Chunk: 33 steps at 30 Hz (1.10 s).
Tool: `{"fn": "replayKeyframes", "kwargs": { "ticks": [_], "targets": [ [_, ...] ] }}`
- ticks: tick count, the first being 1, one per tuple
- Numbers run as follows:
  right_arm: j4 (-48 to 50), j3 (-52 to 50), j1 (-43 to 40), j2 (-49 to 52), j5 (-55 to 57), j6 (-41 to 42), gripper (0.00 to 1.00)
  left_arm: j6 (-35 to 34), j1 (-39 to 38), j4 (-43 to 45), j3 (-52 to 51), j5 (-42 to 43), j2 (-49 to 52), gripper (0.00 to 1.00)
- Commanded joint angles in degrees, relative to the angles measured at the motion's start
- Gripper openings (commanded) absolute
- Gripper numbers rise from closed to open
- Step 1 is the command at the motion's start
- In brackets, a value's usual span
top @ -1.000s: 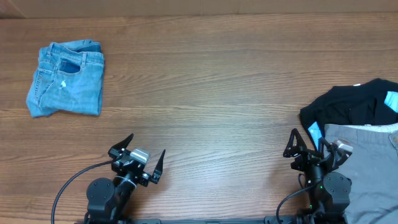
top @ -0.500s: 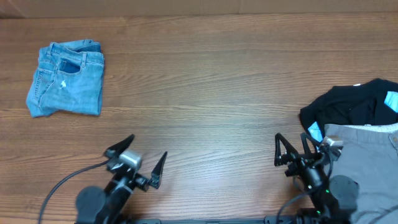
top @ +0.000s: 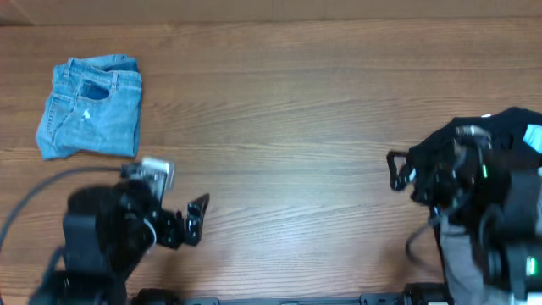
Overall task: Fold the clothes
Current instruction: 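Reach the right gripper into the clothes pile and grasp the grey shorts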
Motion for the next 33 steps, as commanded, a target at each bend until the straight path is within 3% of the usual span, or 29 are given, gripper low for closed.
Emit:
{"fn": "replayKeyframes", "kwargs": {
  "ticks": [1, 3, 11, 16, 19, 21, 33],
  "targets": [
    [-2.47, 7.23, -0.15, 11.32, -0.79, -0.79, 1.0, -1.11, -0.37, -1.97, 8.41, -0.46, 7.43, 1.0],
    [-2.54, 8.74, -0.15, 16.7, -0.15, -3.96, 1.0, -1.09, -0.37, -2.34, 9.79, -0.76, 10.29, 1.0],
    [-0.48, 9.11, -7.78, 32.54, 15.47, 10.73, 1.0, -1.33, -0.37, -2.25, 9.79, 6.25, 17.11, 1.0],
    [2.23, 9.09, -17.31, 37.75, 16.61, 10.84, 0.99, -1.33, -0.37, -1.95, 9.79, 6.32, 19.54, 1.0],
    [2.84, 8.94, -22.43, 41.13, 16.59, 10.84, 0.92, -1.33, -0.37, -1.64, 9.79, 6.34, 20.98, 1.0],
    [2.82, 8.48, -24.57, 43.78, 16.61, 10.75, 0.96, -1.36, -0.37, -1.77, 9.79, 6.36, 21.7, 1.0],
    [3.98, 8.15, -26.73, 54.01, 15.89, 11.91, 0.94, -1.64, -0.37, -1.62, 9.79, 6.36, 23.98, 1.0]
  ]
}}
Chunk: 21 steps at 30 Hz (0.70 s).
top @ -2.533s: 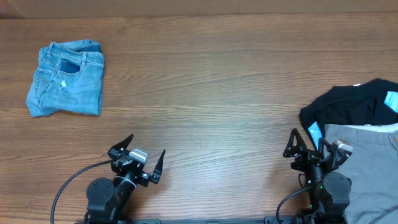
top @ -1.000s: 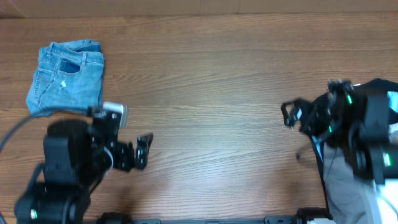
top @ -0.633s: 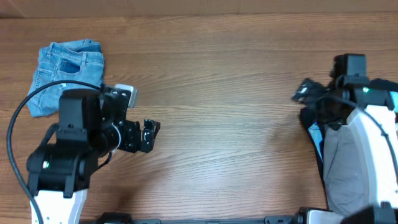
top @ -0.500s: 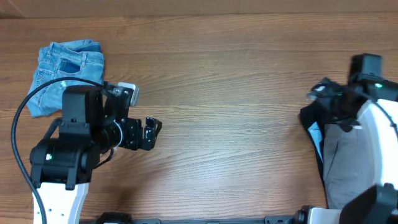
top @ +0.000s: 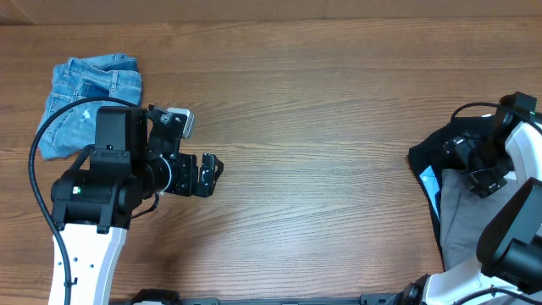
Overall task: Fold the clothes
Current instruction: 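Reach the right gripper into the clothes pile and grasp the grey shorts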
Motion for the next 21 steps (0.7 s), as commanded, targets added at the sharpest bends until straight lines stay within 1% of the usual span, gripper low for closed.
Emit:
{"fn": "replayKeyframes", "kwargs": {
  "ticks": [1, 2, 7, 9, 10, 11, 12, 14, 15, 17, 21],
  "targets": [
    [1.38, 0.42, -0.15, 0.15, -0.26, 1.51, 0.92, -1.22, -0.37, 0.35, 1.18, 1.25, 0.59, 1.0],
    [2.21, 0.13, -0.15, 0.15, -0.22, 1.75, 0.9, -1.44, -0.37, 0.35, 1.18, 1.25, 0.7, 1.0],
    [6.73, -2.62, -0.15, 0.15, -0.2, 3.02, 0.89, -1.44, -0.37, 0.39, 1.18, 1.27, 1.01, 1.0],
    [7.69, -3.96, -0.15, 0.15, -0.22, 3.02, 0.86, -1.42, -0.37, 0.26, 1.18, 1.27, 1.05, 1.0],
    [7.87, -4.66, -0.15, 0.15, -0.22, 3.04, 0.79, -1.44, -0.37, 0.28, 1.18, 1.25, 1.05, 1.0],
    [7.56, -4.85, -0.15, 0.15, -0.22, 3.02, 0.77, -1.44, -0.37, 0.31, 1.18, 1.27, 1.05, 1.0],
    [6.97, -4.9, -0.15, 0.15, -0.17, 2.99, 0.72, -1.42, -0.37, 0.31, 1.18, 1.25, 1.05, 1.0],
    [5.77, -4.81, -0.52, 0.13, -0.2, 2.97, 0.56, -1.42, -0.37, 0.33, 1.18, 1.25, 1.05, 1.0],
    [5.49, -4.72, -0.85, 0.02, -0.22, 2.97, 0.52, -1.42, -0.37, 0.35, 1.18, 1.25, 1.05, 1.0],
    [3.72, -3.28, -1.88, -0.13, -0.31, 2.99, 0.3, -1.42, -0.37, 0.46, 1.18, 1.25, 1.05, 1.0],
    [0.09, -0.09, -2.29, -0.98, -0.28, 2.75, 0.13, -1.42, -0.37, 1.03, 1.18, 1.22, 1.05, 1.0]
  ]
}}
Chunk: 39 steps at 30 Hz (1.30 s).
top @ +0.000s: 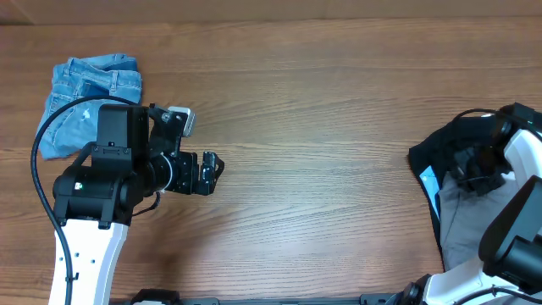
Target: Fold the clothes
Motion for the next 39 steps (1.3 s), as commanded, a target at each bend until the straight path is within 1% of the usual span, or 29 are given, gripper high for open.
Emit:
{"fn": "replayKeyframes", "kwargs": {
  "ticks": [1, 2, 5, 8, 9, 10, 11, 16, 17, 18, 19, 20, 24, 27, 28, 29, 32, 36, 39],
  "targets": [
    [-1.92, 4.26, -0.46, -1.51, -0.13, -0.42, 0.09, -0.96, -0.37, 0.83, 1.18, 1.05, 0.33, 1.0],
    [-2.82, 5.55, -0.46, -2.4, -1.03, -1.84, 0.04, -0.94, -0.37, 1.16, 1.18, 1.03, 0.33, 1.0],
    [-3.63, 8.02, -0.46, -4.15, -4.7, -5.99, 0.04, -0.94, -0.37, 1.6, 1.18, 1.03, 0.33, 1.0],
    [-3.61, 11.23, -0.02, -7.13, -14.56, -11.39, 0.04, -0.94, -0.37, 1.86, 1.18, 1.03, 0.33, 1.0],
    [-3.61, 12.9, 0.68, -8.66, -18.47, -12.9, 0.04, -0.92, -0.37, 1.81, 1.18, 1.03, 0.33, 1.0],
    [-3.58, 13.77, 1.22, -9.46, -20.11, -13.42, 0.04, -0.94, -0.37, 1.75, 1.18, 1.03, 0.33, 1.0],
    [-3.58, 15.91, 3.17, -11.13, -22.88, -14.36, 0.04, -0.94, -0.37, 1.68, 1.18, 1.03, 0.33, 1.0],
    [-3.19, 20.39, 12.72, -13.29, -22.8, -14.32, 0.04, -0.94, -0.37, 1.73, 1.18, 1.03, 0.33, 1.0],
    [-3.17, 20.94, 14.62, -13.29, -20.96, -14.29, 0.04, -0.94, -0.37, 1.7, 1.18, 1.03, 0.33, 1.0],
    [-3.15, 21.49, 17.14, -13.29, -15.3, -13.22, 0.04, -0.94, -0.37, 1.44, 1.18, 1.03, 0.33, 1.0],
    [-3.19, 21.7, 18.05, -13.29, -12.13, -11.76, 0.04, -0.94, -0.37, 1.18, 1.18, 1.03, 0.33, 1.0],
    [-3.13, 21.97, 18.56, -13.29, -11.96, -10.8, 0.04, -0.94, -0.37, 0.83, 1.18, 1.03, 0.33, 1.0],
    [-3.02, 23.69, 18.53, -13.31, -15.63, -10.93, 0.04, -0.9, -0.37, 1.14, 1.18, 1.01, 0.33, 1.0],
    [-1.55, 25.88, 19.26, -13.31, -24.85, -11.06, 0.04, -0.74, -0.37, 1.51, 1.18, 0.98, 0.33, 1.0],
    [-0.9, 26.12, 19.63, -13.29, -26.34, -11.04, 0.04, -0.76, -0.37, 1.53, 1.18, 1.03, 0.33, 1.0],
    [1.64, 26.36, 21.62, -13.29, -29.81, -10.58, 0.04, -0.98, -0.37, 1.44, 1.2, 1.07, 0.33, 1.0],
    [5.75, 26.36, 26.8, -13.29, -31.21, -9.11, 0.04, -1.03, -0.37, 1.31, 1.33, 1.11, 0.31, 1.0],
    [10.82, 26.34, 36.0, -13.03, -27.63, -7.76, 0.04, -1.18, -0.26, 0.59, 1.73, 0.17, 0.28, 1.0],
    [14.23, 26.34, 45.33, -11.91, -22.29, -5.97, 0.04, -1.18, 0.37, -1.88, 3.78, -3.78, 0.28, 1.0]
  ]
}}
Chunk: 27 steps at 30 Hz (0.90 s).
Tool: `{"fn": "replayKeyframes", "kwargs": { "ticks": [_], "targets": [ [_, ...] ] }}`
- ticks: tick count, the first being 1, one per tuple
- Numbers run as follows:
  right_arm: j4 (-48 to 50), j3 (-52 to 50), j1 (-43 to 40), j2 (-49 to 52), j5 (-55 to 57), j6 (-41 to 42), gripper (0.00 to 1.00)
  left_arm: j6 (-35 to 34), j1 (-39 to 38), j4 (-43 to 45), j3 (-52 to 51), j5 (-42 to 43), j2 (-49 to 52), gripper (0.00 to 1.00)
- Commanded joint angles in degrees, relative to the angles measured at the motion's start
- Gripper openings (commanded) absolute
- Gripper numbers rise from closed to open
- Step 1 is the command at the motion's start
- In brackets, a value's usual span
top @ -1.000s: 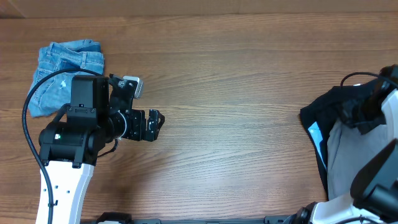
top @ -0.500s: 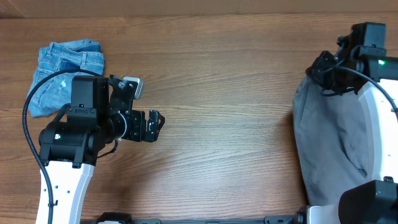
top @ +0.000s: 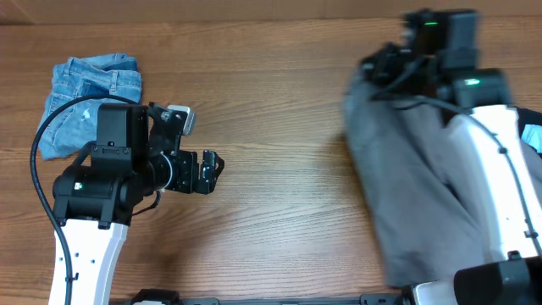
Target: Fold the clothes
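Observation:
A grey garment point(top: 415, 169) hangs and drapes from my right gripper point(top: 383, 68), which is shut on its top edge at the back right of the table; the cloth trails down to the front edge. Folded blue jeans point(top: 89, 106) lie at the back left. My left gripper point(top: 210, 171) hovers left of centre, pointing right, its fingers close together with nothing between them.
A bit of light blue cloth point(top: 532, 135) shows at the right edge. The wooden table point(top: 279, 127) stretches between the two arms. The left arm's cable loops over the jeans' edge.
My right gripper was at the pile of clothes at the right edge; now it is further back and left, shut on a grey garment that is spread out below it. The left arm has not moved.
First the left arm was low near the front left and the right arm bent over the dark pile at the right. Then the left arm stood beside the folded jeans while the right gripper worked in the pile. Now the right gripper holds a grey garment up over the table.

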Motion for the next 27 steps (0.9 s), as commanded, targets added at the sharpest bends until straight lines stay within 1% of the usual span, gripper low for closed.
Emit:
{"fn": "replayKeyframes", "kwargs": {
  "ticks": [1, 3, 4, 5, 6, 7, 8, 10, 12, 14, 16, 18, 19, 21, 22, 24, 25, 26, 27],
  "targets": [
    [3.08, 2.56, 9.79, 0.68, 3.76, 2.64, 0.04, -0.74, 0.76, -2.56, 4.35, -4.72, 0.2, 1.0],
    [4.44, 2.56, 15.67, 2.54, 5.03, 3.5, 0.06, -0.74, 1.75, -4.74, 7.02, -7.85, 0.2, 1.0],
    [4.81, 2.56, 17.81, 3.28, 5.05, 3.5, 0.1, -0.72, 2.29, -5.81, 8.55, -9.22, 0.2, 1.0],
    [4.98, 2.56, 20.0, 3.96, 5.53, 3.41, 0.27, -0.72, 2.78, -6.75, 10.08, -10.36, 0.2, 1.0],
    [4.72, 2.56, 22.88, 4.5, 8.48, 3.39, 0.47, -0.7, 3.34, -7.89, 12.11, -11.43, 0.2, 1.0],
    [4.5, 2.56, 23.78, 4.59, 10.29, 3.41, 0.51, -0.68, 3.63, -8.68, 13.62, -12.17, 0.2, 1.0],
    [4.17, 2.6, 25.0, 4.55, 14.29, 3.41, 0.63, -0.5, 3.87, -9.35, 15.43, -12.68, 0.2, 1.0],
    [3.26, 3.08, 25.46, 3.67, 19.15, 3.48, 0.74, -0.31, 3.85, -9.57, 17.2, -12.63, 0.2, 1.0],
    [1.81, 3.85, 24.24, 2.49, 21.44, 3.96, 0.75, -0.33, 3.8, -9.38, 17.51, -12.04, 0.2, 1.0],
    [-0.87, 5.29, 20.98, 0.15, 23.04, 5.11, 0.75, -0.35, 3.76, -9.55, 17.33, -10.95, 0.52, 1.0],
    [-3.61, 7.26, 16.28, -3.02, 23.02, 5.07, 0.75, -0.28, 3.69, -9.25, 16.79, -5.97, 1.81, 1.0],
    [-6.58, 9.49, 12.31, -5.92, 22.99, 4.66, 0.75, -0.24, 3.28, -8.74, 15.67, -2.82, 3.98, 0.9],
    [-8.74, 10.97, 9.86, -8.22, 22.6, 4.42, 0.75, -0.24, 2.08, -8.13, 14.05, -2.78, 6.4, 0.8],
    [-11.28, 12.31, 7.39, -11.08, 22.08, 4.26, 0.76, -0.24, 0.33, -6.75, 11.91, -2.75, 9.6, 0.66],
    [-12.2, 12.59, 6.64, -12.22, 22.1, 4.26, 0.76, -0.26, -0.76, -5.68, 10.67, -2.73, 11.61, 0.56],
    [-14.16, 12.7, 5.03, -15.39, 22.12, 4.26, 0.75, -0.24, -3.34, -2.71, 8.31, -2.75, 16.48, 0.4],
    [-14.75, 12.7, 4.7, -16.24, 22.12, 4.26, 0.75, -0.24, -4.17, -1.62, 7.72, -2.71, 18.16, 0.35],
    [-15.65, 12.7, 4.35, -17.44, 22.12, 4.28, 0.75, -0.22, -5.55, 0.44, 6.88, -2.73, 21.2, 0.27],
    [-16.33, 12.7, 4.24, -18.21, 22.12, 4.28, 0.75, 0.22, -6.71, 2.08, 6.43, -2.69, 23.56, 0.16]
  ]
}}
